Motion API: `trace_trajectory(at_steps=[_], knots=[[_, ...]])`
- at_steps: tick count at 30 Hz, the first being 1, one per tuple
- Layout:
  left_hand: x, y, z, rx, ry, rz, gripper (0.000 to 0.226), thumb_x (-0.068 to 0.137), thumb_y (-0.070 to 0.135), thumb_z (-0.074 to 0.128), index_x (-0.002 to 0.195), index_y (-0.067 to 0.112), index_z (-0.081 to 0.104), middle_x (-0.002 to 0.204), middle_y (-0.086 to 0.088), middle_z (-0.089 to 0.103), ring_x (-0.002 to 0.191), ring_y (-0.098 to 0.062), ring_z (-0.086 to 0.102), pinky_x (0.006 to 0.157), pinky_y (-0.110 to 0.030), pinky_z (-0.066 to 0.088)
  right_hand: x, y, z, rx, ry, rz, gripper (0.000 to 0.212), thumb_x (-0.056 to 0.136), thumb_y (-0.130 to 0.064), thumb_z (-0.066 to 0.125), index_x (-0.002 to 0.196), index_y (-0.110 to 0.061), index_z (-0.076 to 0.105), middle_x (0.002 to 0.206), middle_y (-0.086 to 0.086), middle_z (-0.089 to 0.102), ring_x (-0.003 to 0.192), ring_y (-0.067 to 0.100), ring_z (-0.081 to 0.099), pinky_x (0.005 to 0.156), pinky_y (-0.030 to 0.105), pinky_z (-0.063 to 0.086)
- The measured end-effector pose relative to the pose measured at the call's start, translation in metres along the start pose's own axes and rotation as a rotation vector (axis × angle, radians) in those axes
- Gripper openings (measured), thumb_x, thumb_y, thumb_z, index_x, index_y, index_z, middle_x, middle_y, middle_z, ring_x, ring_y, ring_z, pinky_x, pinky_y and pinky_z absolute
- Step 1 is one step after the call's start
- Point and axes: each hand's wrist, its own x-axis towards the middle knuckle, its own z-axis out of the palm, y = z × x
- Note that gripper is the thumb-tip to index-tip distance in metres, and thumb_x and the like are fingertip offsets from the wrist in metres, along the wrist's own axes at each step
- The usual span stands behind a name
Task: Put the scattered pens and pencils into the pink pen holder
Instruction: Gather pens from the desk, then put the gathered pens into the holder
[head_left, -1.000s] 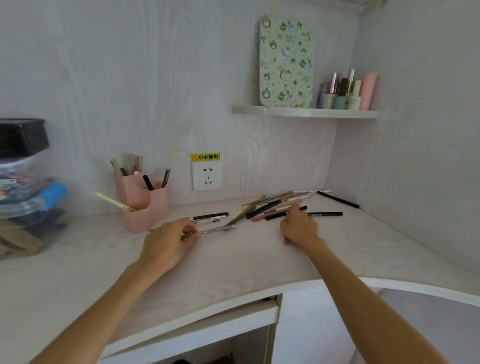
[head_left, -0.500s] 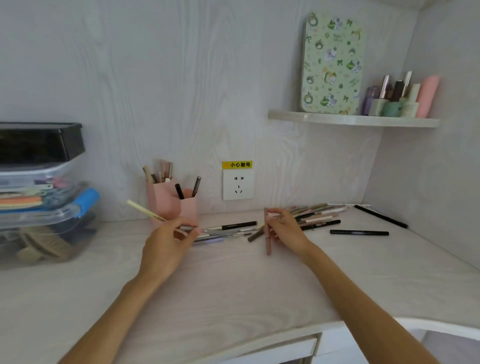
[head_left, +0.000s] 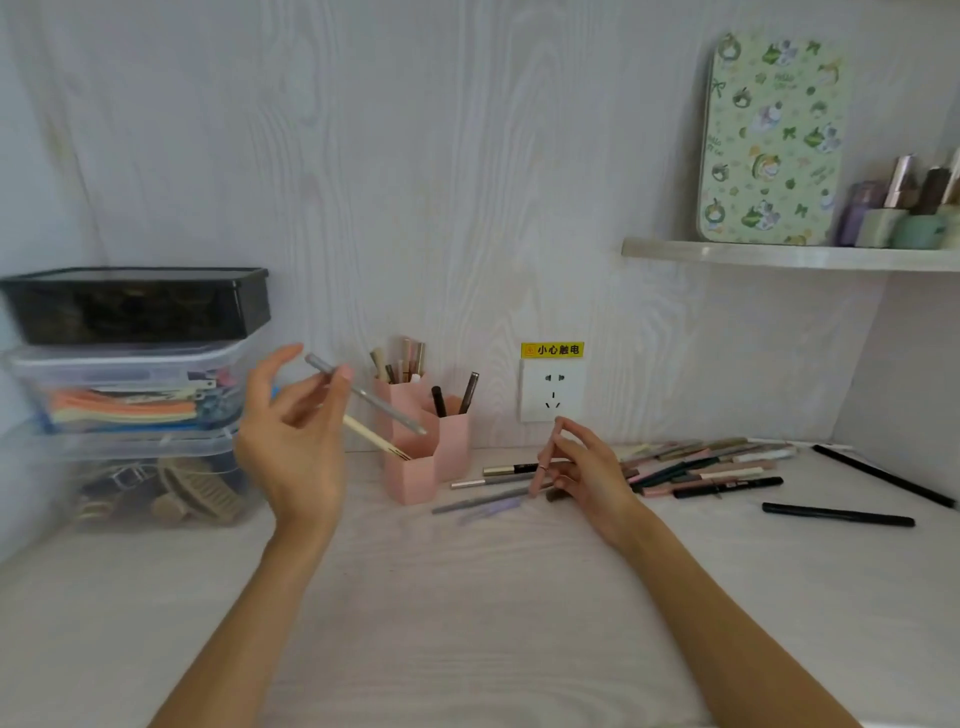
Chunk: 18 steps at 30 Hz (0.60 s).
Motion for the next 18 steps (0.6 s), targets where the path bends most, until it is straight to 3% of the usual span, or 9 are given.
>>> trace_trajectory(at_steps=[3,6,10,14,16,18], knots=[[0.009,-0.011,0.005,0.187,-0.014,0.039,0.034,0.079,0.031,0.073,0.109,0.025,0.057,0.09,0.0,0.071,0.078,-0.006,0.069,0.069,-0.028,0.058,-0.001,0.002,0.003,-0.041,0.007,-0.015,0.026,0.095,-0.011,0.045,0.118,-0.02,0.055,0.064,0.005,0.067,0.057,0.017,0.06,0.054,0.024,0.044],[-0.004,-0.025,0.009,0.382,-0.137,0.069,0.033,0.08,0.037,0.069,0.108,0.025,0.057,0.088,-0.001,0.073,0.073,-0.01,0.069,0.064,-0.037,0.058,-0.004,0.003,0.006,-0.052,0.031,-0.03,0.023,0.095,-0.011,0.047,0.113,-0.024,0.054,0.063,0.005,0.069,0.055,0.012,0.063,0.052,0.022,0.045],[-0.018,-0.037,0.009,0.633,-0.257,0.142,0.047,0.083,0.033,0.068,0.127,0.027,0.051,0.103,0.001,0.072,0.086,-0.02,0.067,0.063,-0.026,0.046,-0.007,0.001,0.008,-0.065,0.064,-0.052,0.021,0.094,-0.013,0.048,0.108,-0.027,0.052,0.069,0.003,0.073,0.058,0.01,0.064,0.06,0.022,0.051],[-0.015,-0.035,0.004,0.816,-0.295,0.264,0.065,0.072,0.018,0.08,0.13,0.022,0.052,0.117,-0.007,0.059,0.106,-0.025,0.049,0.072,-0.03,0.042,-0.014,-0.006,0.016,-0.097,0.125,-0.156,0.025,0.093,-0.012,0.051,0.116,-0.021,0.044,0.081,0.006,0.072,0.058,0.011,0.062,0.058,0.019,0.053],[-0.02,-0.036,-0.002,0.824,-0.281,0.163,0.078,0.07,0.025,0.081,0.138,0.019,0.042,0.127,-0.011,0.052,0.114,-0.03,0.045,0.084,-0.038,0.044,-0.02,-0.01,0.024,-0.17,0.16,-0.309,0.026,0.094,-0.014,0.052,0.115,-0.023,0.04,0.08,0.004,0.072,0.058,0.009,0.063,0.059,0.017,0.054],[-0.025,-0.04,-0.006,0.728,-0.204,-0.073,0.091,0.066,0.033,0.082,0.142,0.016,0.033,0.135,-0.012,0.045,0.12,-0.03,0.042,0.092,-0.039,0.04,-0.025,-0.016,0.036,-0.234,0.222,-0.482,0.028,0.092,-0.019,0.054,0.114,-0.028,0.038,0.076,-0.001,0.071,0.058,0.006,0.064,0.058,0.014,0.053]])
